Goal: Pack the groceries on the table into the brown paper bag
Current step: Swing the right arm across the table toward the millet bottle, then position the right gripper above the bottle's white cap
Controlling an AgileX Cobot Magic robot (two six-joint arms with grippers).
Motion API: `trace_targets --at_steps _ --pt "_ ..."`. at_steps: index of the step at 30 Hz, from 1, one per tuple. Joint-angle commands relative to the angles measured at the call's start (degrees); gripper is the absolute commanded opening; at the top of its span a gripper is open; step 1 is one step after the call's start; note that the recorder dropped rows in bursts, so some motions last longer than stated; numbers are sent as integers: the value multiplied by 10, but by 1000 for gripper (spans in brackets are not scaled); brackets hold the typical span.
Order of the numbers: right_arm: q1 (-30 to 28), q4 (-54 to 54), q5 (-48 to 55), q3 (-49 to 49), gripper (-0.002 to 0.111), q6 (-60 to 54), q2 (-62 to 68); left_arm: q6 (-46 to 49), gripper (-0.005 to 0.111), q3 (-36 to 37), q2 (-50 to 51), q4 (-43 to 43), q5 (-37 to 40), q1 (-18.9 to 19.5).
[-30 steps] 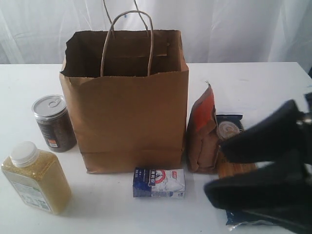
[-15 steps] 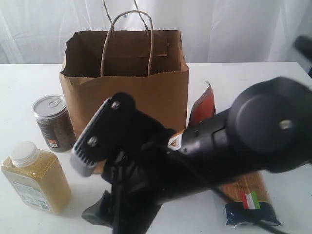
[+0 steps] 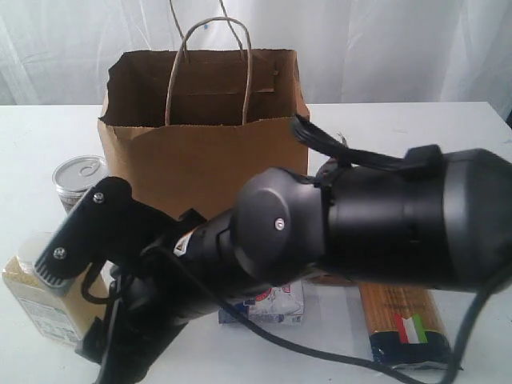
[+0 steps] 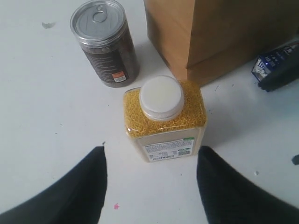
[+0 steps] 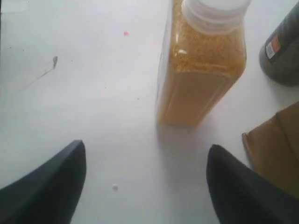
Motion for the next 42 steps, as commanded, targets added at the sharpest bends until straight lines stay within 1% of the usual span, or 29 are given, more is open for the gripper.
trace_targets --at_steps 1,6,13,16,25,29,36,42 --pt "2 4 -8 -38 68 2 31 -7 61 3 -5 -7 6 -4" --pt "2 4 -12 -71 68 2 68 -22 61 31 -5 -7 -13 -4" --pt "2 -2 -23 -113 68 2 105 -25 61 37 -5 -7 -17 -4" --pt "2 -3 -48 -115 68 2 114 -25 61 37 -5 -7 -17 -4" --pt "2 -4 -64 -115 68 -10 125 -25 61 37 -5 -7 -25 -4" --pt "2 -14 -57 -115 68 -15 122 -25 61 37 -5 -7 -25 -4" --pt "2 -53 -30 -148 68 -15 122 -25 61 37 -5 -7 -25 -4" --pt "-15 -54 -4 -165 68 -13 122 -25 61 37 -5 -8 -25 -4"
